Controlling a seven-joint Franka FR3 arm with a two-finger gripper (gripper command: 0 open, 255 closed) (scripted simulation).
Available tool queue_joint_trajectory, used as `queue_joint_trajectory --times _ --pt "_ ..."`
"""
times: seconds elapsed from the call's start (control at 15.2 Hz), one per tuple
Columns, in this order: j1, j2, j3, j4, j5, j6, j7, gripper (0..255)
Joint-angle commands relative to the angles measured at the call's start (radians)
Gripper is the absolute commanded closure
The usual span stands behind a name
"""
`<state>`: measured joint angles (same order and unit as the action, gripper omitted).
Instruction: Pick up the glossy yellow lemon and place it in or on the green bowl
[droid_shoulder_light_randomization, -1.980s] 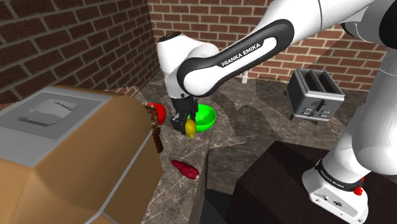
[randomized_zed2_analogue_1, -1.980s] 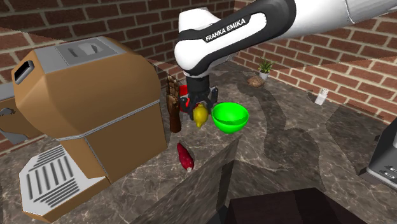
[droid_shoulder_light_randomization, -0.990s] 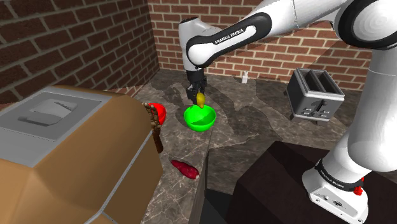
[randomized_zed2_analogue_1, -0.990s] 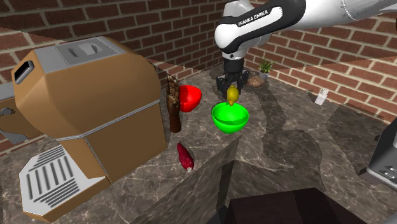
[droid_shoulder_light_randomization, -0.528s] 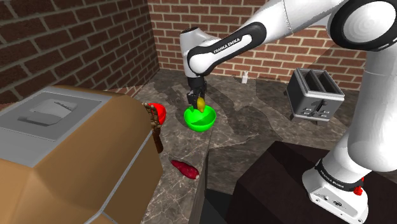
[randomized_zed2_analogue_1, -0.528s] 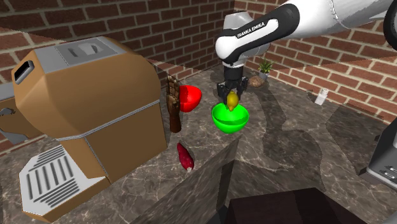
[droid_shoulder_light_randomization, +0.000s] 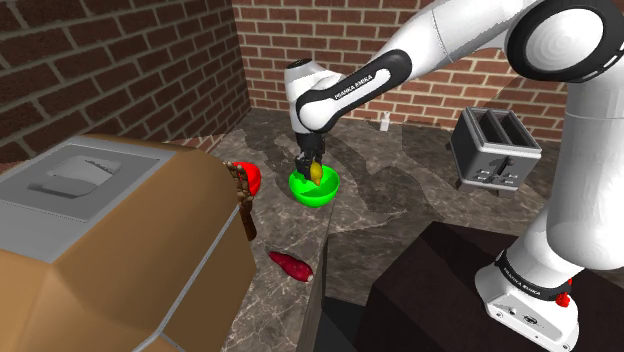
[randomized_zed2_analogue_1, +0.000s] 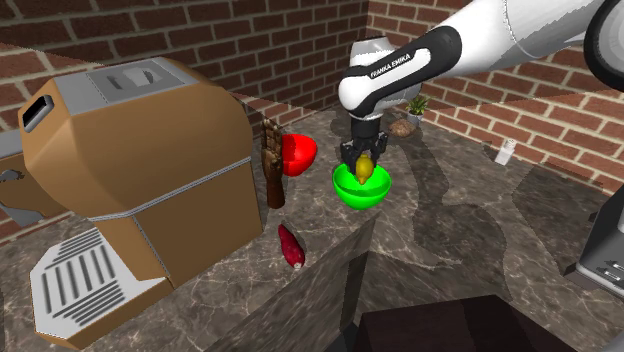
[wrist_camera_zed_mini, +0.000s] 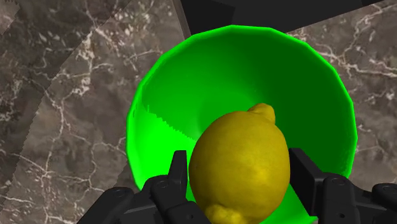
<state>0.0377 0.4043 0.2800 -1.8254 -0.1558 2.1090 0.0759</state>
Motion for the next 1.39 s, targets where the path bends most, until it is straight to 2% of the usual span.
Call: queue_joint_trajectory --times 0.0,0.33,0.4,0.73,0.99,1.32 --pt "0.001 0.002 0.0 0.001 -0.001 0.002 0.001 255" --pt "0.001 0.002 0.0 0.001 -0.001 0.002 0.001 255" --pt "0.001 0.002 0.0 0.001 -0.001 0.002 0.001 0" --pt "0.001 0.002 0.0 0.001 -0.001 0.002 0.001 0" --pt "-0.001 -0.042 0.009 0.07 0.019 -0.11 -0.012 0" --pt "-0.001 -0.042 0.009 0.07 0.019 -0.11 -0.012 0"
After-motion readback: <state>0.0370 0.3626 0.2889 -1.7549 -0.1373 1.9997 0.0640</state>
